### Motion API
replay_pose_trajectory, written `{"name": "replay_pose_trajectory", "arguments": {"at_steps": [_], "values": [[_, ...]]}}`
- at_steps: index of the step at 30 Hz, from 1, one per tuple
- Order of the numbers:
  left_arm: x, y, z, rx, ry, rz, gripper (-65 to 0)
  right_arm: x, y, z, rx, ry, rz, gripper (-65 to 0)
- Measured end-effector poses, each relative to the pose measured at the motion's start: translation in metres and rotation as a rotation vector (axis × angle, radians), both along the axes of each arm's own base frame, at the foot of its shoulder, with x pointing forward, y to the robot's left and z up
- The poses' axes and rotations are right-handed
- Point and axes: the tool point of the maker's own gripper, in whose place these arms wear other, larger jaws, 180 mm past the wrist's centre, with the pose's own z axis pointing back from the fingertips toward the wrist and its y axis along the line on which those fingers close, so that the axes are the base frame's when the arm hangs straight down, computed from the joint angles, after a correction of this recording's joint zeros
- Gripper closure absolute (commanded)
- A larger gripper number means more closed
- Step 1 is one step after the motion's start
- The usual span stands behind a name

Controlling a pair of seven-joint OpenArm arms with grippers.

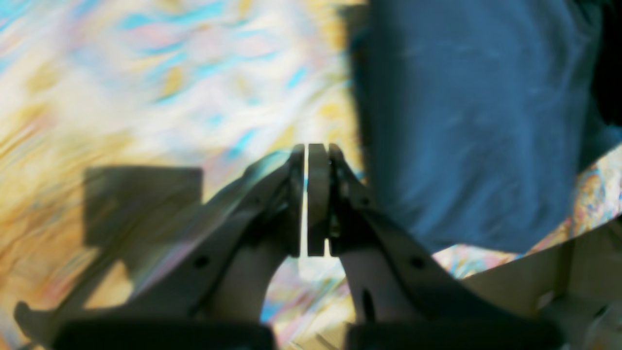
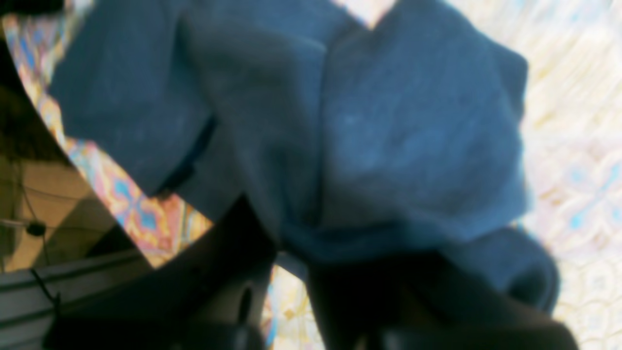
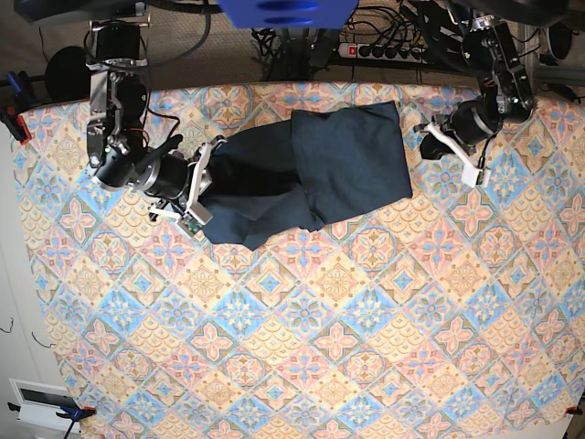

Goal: Layout the t-shirt on the table in an organized manner, then fold the t-shirt properly
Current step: 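Fold the grasped end with the right gripper over toward the left gripper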

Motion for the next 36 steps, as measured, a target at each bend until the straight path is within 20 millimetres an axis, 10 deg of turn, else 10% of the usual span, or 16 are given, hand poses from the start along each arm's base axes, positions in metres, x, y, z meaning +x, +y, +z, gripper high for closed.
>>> {"name": "replay_pose_trajectory", "arguments": {"at_steps": [8, 21, 36], "values": [[0.004, -0.023, -0.027, -0.072, 0.036, 0.017, 0.0, -0.022, 0.080, 0.013, 0.144, -0.008, 0.168, -0.2], [0.013, -0.037, -0.028, -0.116, 0.019, 0.038, 0.0, -0.006, 0.119, 0.018, 0.012, -0.147, 0.280, -0.2], [0.017, -0.036, -0.027, -0.121, -0.004, 0.053, 0.0, -0.045, 0.175, -0.049, -0.457, -0.322, 0.678, -0.4]]}}
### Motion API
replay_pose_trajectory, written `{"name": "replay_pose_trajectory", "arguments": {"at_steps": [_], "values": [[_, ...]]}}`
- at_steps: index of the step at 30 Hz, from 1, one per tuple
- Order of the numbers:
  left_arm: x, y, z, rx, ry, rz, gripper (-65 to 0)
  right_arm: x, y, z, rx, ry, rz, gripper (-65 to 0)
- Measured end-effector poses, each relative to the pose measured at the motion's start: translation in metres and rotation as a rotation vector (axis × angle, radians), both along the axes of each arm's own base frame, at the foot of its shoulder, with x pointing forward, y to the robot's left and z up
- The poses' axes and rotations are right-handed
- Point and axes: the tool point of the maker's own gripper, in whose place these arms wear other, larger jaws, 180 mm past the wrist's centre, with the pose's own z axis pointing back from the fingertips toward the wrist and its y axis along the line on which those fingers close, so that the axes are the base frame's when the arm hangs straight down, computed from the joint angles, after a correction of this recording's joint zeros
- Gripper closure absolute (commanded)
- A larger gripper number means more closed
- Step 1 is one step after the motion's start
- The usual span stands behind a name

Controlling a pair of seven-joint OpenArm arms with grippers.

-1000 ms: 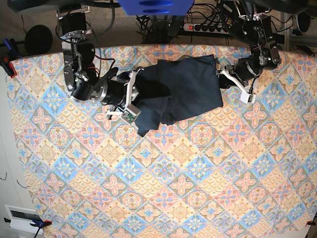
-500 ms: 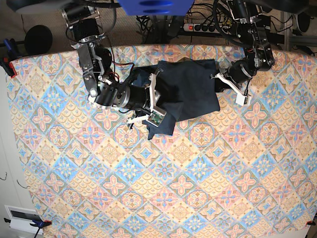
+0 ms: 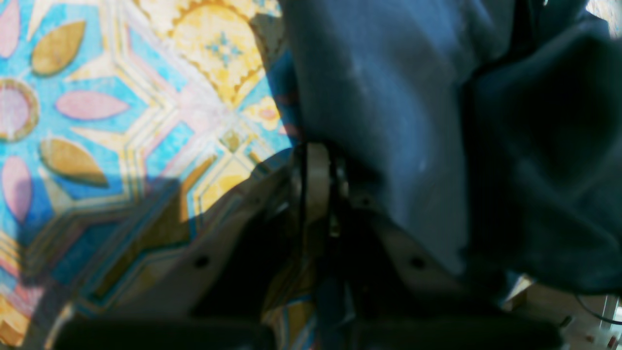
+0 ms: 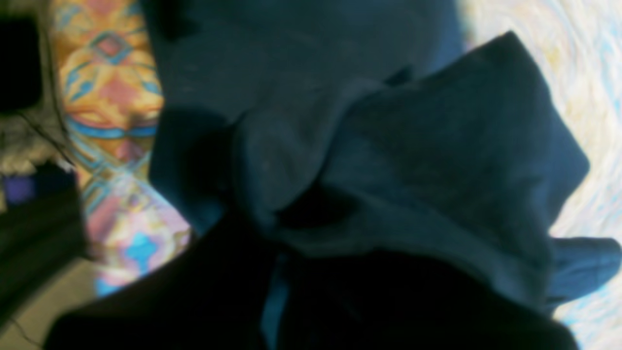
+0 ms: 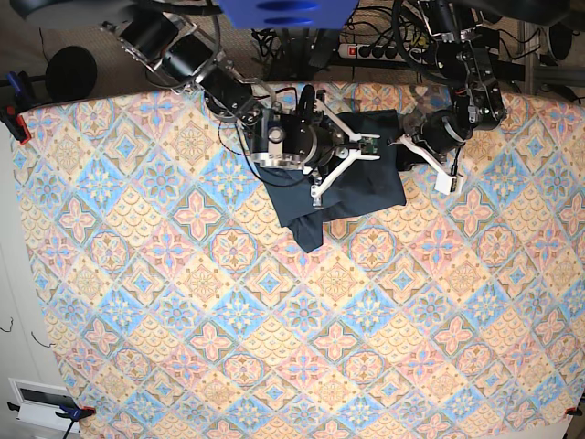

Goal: Layout the t-shirt on the table in an organized manner, then fold the t-shirt properly
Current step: 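Fold the grasped end with the right gripper over toward the left gripper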

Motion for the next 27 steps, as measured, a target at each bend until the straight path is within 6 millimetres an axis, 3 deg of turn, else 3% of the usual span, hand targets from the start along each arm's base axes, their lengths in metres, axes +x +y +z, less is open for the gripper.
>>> {"name": "replay_pose_trajectory", "arguments": {"at_steps": [3, 9, 14, 16, 20, 23, 25, 27], "values": [[0.000, 0.000, 0.000, 0.000, 0.000, 0.000, 0.0, -0.001, 0.011, -0.003, -0.040, -0.050, 0.036, -5.4], [0.001, 0.000, 0.000, 0.000, -0.003, 0.002, 0.0, -0.005, 0.013, -0.003, -0.068, -0.094, 0.070, -25.6], [0.005, 0.000, 0.001, 0.002, -0.006, -0.002, 0.0, 0.016, 0.014, 0.035, 0.032, -0.166, 0.012, -23.7], [0.006, 0.000, -0.001, -0.002, -0.004, 0.002, 0.0, 0.024, 0.005, 0.048, 0.088, -0.184, -0.028, -22.4], [0.008, -0.002, -0.007, -0.042, -0.002, 0.019, 0.0, 0.033, -0.029, 0.049, 0.080, -0.184, -0.145, -22.1], [0.013, -0.005, -0.010, -0.072, -0.003, 0.029, 0.0, 0.028, -0.024, 0.060, 0.149, -0.183, -0.152, -22.1], [0.015, -0.005, -0.009, -0.073, -0.007, 0.026, 0.0, 0.022, -0.025, 0.056, 0.182, -0.148, -0.168, -22.1], [0.016, -0.005, -0.007, -0.075, -0.013, 0.028, 0.0, 0.021, -0.040, 0.047, 0.160, -0.132, -0.196, -22.1]]}}
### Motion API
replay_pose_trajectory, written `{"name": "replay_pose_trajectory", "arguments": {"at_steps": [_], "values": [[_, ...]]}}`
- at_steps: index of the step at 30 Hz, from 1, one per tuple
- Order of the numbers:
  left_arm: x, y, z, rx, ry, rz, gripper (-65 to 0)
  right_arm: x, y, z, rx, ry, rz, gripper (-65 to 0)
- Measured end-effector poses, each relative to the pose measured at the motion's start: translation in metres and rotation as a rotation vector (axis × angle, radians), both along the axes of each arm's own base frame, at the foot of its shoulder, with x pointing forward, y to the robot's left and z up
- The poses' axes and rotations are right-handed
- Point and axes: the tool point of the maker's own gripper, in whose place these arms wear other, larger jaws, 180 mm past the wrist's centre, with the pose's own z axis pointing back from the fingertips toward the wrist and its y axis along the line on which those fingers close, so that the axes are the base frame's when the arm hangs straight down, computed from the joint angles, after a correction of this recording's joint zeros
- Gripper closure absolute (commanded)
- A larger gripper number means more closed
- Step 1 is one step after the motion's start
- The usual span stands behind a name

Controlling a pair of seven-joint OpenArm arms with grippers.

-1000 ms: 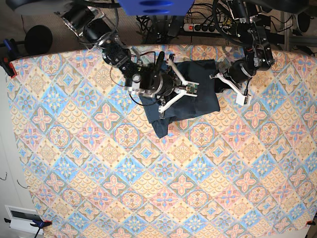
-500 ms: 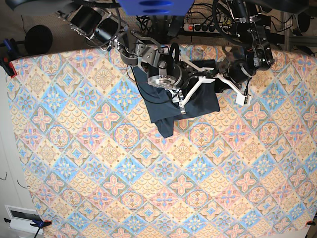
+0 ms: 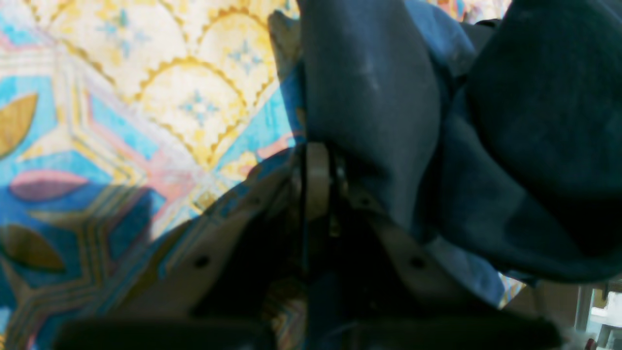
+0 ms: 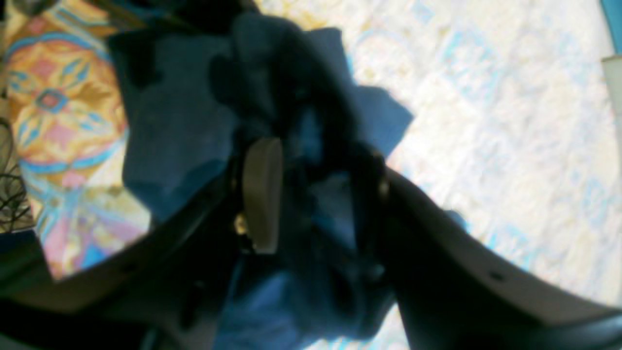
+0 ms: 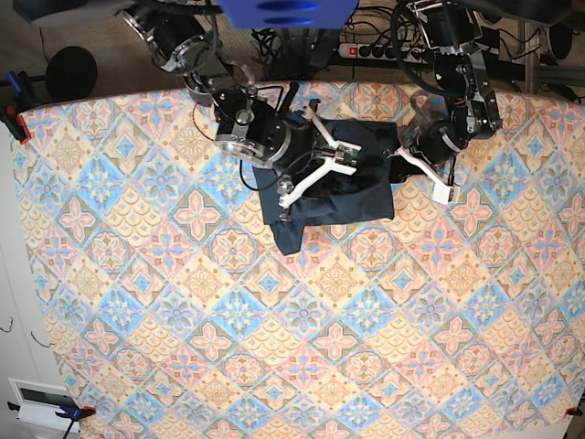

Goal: Layout the t-shirt on the table in an organized manner, then fold the t-shirt properly
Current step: 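Fold the grasped end with the right gripper over toward the left gripper, then release the shirt and lift the right gripper away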

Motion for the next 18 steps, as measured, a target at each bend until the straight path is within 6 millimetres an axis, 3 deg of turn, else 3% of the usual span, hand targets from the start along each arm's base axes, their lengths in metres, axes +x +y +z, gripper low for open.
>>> {"name": "replay_pose_trajectory", "arguments": {"at_steps": [3, 7, 12, 15, 18], "values": [[-0.003, 0.000, 0.010, 0.061, -0.003, -0.035, 0.0, 0.014, -0.033, -0.006, -0.027, 0.019, -0.085, -22.0], [-0.003, 0.004, 0.023, 0.107, -0.028, -0.053, 0.0, 0.036, -0.061, 0.007, 0.104, 0.067, -0.209, -22.0], [-0.004, 0.006, 0.059, 0.080, -0.110, -0.089, 0.0, 0.053, -0.094, 0.030, 0.336, 0.134, -0.349, -22.2], [-0.006, 0.001, 0.075, 0.065, -0.124, -0.137, 0.0, 0.057, -0.112, 0.038, 0.406, 0.174, -0.398, -22.3], [0.004, -0.004, 0.093, 0.040, -0.182, -0.146, 0.0, 0.061, -0.127, 0.043, 0.439, 0.183, -0.443, -22.4]]}}
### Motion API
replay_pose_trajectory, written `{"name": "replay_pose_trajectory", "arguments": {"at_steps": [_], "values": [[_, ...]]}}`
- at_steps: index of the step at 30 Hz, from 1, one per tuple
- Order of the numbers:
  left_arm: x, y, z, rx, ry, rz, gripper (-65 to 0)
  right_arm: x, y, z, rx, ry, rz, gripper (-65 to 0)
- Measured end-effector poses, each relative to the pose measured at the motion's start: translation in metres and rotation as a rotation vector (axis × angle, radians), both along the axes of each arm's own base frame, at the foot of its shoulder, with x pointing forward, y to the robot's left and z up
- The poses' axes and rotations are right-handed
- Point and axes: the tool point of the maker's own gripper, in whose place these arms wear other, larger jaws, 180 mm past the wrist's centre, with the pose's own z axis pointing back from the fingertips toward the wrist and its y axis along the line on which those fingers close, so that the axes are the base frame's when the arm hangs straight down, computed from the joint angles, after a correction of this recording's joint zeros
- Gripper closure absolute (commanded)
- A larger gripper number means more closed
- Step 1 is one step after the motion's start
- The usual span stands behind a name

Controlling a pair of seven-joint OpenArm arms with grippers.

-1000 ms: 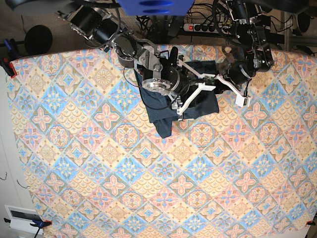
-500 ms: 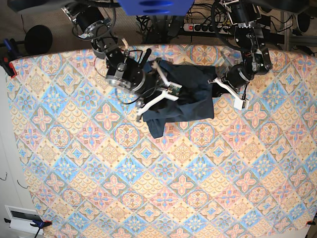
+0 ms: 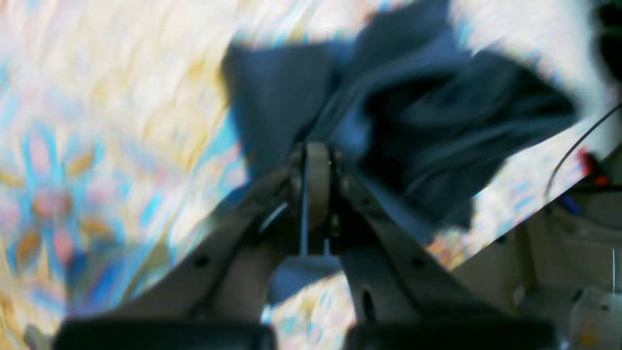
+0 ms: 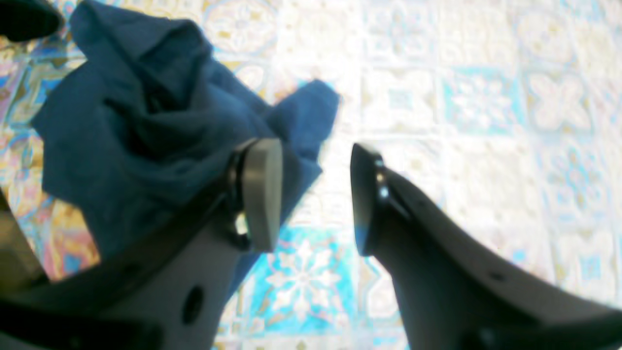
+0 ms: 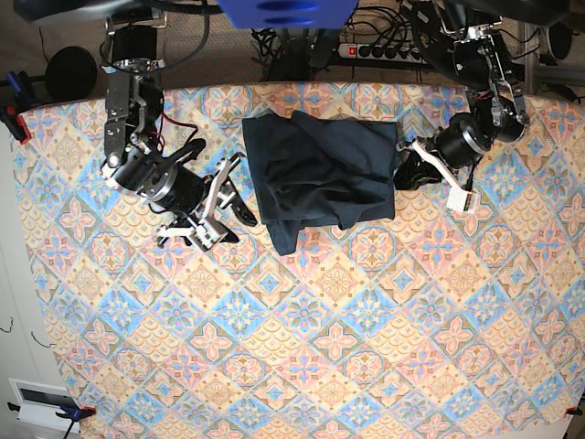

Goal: Layout the t-shirt on the table in an organized manner, then fold the t-shirt properly
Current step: 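Release the shirt and lift the right gripper away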

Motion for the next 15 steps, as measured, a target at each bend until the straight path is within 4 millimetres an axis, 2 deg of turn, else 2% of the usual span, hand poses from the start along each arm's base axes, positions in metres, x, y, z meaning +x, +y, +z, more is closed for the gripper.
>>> {"name": "replay_pose_trajectory", "arguments": {"at_steps": [4, 9, 12, 15], "values": [[0.014, -0.004, -0.005, -0.001, 0.009, -0.002, 0.0, -0.001, 0.000, -0.004, -0.012, 0.018, 0.003, -22.3], [0.028, -0.029, -0.040, 0.012, 0.106, -0.060, 0.0, -0.019, 0.038, -0.023, -0.014, 0.079, 0.126, -22.2], [0.042, -0.042, -0.043, 0.044, 0.104, -0.102, 0.0, -0.019, 0.051, -0.030, -0.094, 0.064, 0.189, -22.1], [0.058, -0.047, -0.043, 0.096, 0.091, -0.095, 0.0, -0.020, 0.067, -0.032, -0.161, 0.035, 0.250, -22.1]]}}
